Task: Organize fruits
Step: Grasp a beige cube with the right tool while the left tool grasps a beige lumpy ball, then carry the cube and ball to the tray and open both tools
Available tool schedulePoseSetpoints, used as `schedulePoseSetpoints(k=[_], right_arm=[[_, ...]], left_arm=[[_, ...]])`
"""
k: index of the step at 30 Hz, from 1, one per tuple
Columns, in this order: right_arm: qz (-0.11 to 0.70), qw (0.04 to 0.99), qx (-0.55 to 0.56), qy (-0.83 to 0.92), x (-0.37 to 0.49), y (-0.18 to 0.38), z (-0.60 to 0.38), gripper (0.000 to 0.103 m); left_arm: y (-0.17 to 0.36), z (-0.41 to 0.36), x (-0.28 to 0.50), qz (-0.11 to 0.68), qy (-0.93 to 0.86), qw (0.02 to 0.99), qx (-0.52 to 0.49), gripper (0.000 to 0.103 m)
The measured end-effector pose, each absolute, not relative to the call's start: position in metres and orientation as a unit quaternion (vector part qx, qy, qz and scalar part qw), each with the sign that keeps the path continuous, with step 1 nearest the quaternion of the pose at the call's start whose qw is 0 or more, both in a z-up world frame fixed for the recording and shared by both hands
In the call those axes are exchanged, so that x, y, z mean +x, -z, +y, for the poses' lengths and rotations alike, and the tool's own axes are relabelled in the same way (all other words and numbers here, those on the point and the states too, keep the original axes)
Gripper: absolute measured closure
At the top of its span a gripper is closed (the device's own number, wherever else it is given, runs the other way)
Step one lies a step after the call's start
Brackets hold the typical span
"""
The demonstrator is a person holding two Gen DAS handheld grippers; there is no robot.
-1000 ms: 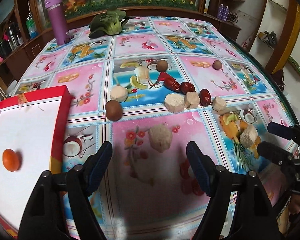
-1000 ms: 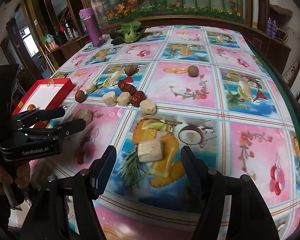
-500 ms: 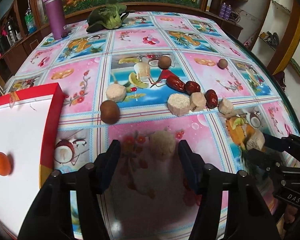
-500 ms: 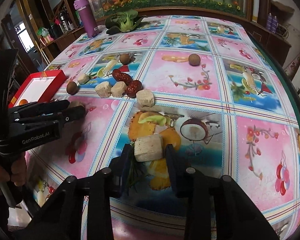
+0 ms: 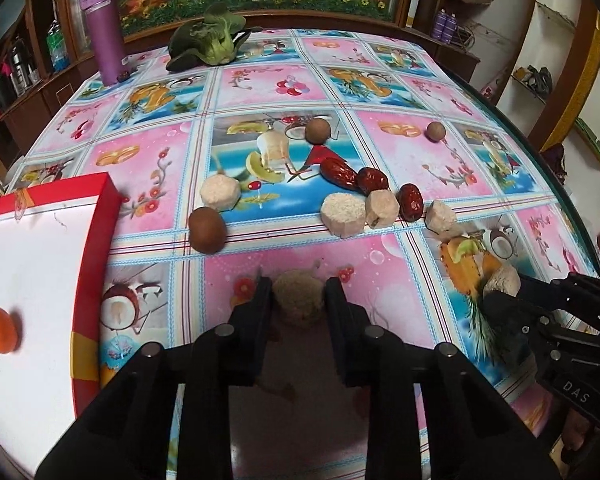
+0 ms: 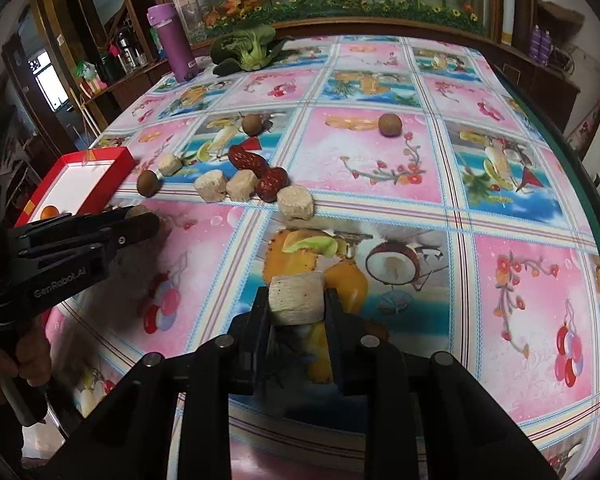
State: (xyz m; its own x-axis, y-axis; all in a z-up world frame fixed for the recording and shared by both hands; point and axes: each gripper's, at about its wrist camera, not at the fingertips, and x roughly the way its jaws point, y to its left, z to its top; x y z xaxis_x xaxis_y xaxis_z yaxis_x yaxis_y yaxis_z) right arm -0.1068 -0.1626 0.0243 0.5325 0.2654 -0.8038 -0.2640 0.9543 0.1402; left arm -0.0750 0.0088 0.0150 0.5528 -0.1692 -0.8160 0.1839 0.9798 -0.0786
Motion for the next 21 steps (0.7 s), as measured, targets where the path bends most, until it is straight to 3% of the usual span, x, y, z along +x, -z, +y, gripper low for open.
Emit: schedulePoseSetpoints(k=[11,21], right_arm=[[0.435,0.877,-0.019,-0.201,-0.110,-0.051,-0.113,0.078],[0.413,0.853,-0.033,-0.318,-0.098,-0.085,0.009,0.078]], left_arm=[[-0.058,0.036,-0.120,0.410,0.078,0.909,-0.001,0.074],[-0.109,0.147,-0.181,0.342,-0.043,0.938,-0.042,0.074]])
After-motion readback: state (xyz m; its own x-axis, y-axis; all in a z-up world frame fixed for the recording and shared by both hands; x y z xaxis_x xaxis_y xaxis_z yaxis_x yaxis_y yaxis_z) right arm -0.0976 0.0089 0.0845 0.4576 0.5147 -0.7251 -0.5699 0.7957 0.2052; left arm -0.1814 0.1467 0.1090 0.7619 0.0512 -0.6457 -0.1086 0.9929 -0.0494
